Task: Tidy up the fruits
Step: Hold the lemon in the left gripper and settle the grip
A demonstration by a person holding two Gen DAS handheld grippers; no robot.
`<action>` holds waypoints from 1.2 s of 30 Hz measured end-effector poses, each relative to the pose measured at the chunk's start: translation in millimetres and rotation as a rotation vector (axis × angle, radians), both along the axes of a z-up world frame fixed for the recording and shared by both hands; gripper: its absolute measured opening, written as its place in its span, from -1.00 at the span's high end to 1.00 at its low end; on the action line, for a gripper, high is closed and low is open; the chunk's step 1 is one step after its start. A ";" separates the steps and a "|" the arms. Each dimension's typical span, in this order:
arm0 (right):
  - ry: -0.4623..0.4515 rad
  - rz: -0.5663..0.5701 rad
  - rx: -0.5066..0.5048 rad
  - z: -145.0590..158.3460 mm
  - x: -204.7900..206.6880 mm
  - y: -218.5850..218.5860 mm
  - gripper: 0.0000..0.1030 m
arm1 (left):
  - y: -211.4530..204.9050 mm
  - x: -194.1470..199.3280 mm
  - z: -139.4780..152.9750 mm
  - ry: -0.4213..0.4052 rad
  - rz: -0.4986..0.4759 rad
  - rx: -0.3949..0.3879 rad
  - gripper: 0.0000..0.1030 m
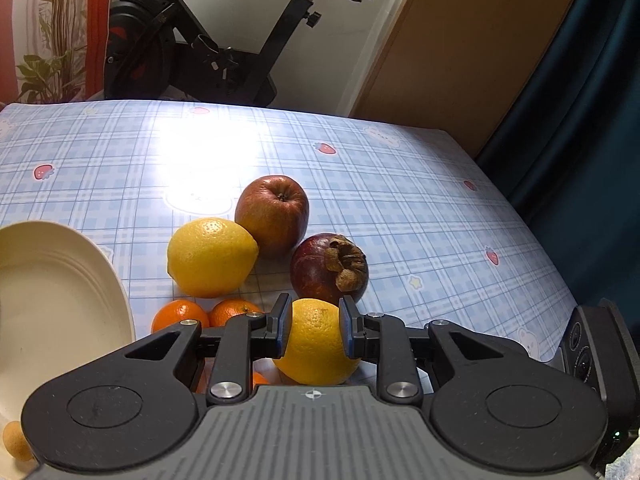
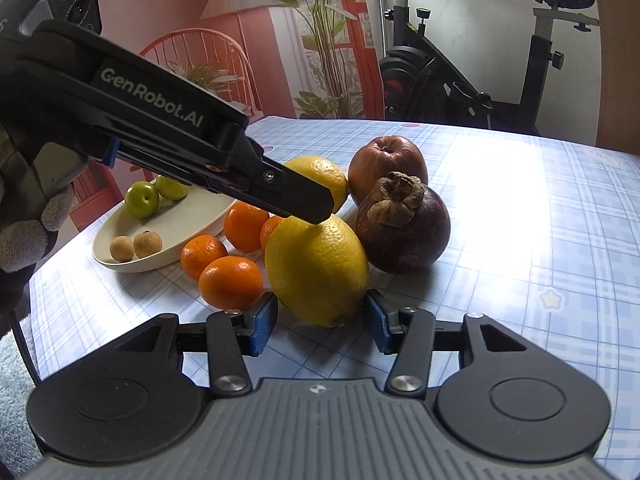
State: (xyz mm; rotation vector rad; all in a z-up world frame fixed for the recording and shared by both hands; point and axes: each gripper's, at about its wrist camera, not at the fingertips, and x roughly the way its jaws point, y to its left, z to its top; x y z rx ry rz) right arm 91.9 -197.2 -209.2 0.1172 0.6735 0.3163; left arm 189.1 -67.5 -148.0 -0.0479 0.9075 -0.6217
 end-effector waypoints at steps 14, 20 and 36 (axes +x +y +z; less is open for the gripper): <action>-0.006 -0.003 -0.038 -0.4 -3.1 6.0 -0.05 | -1.9 -16.0 2.9 0.007 -0.010 -0.030 0.49; -0.007 -0.023 -0.031 0.2 -6.7 4.4 -0.07 | -4.7 -18.2 3.2 0.027 -0.030 -0.058 0.49; -0.004 -0.059 0.011 0.3 -13.8 -6.2 -0.07 | -7.8 -16.8 0.1 0.064 -0.060 -0.122 0.49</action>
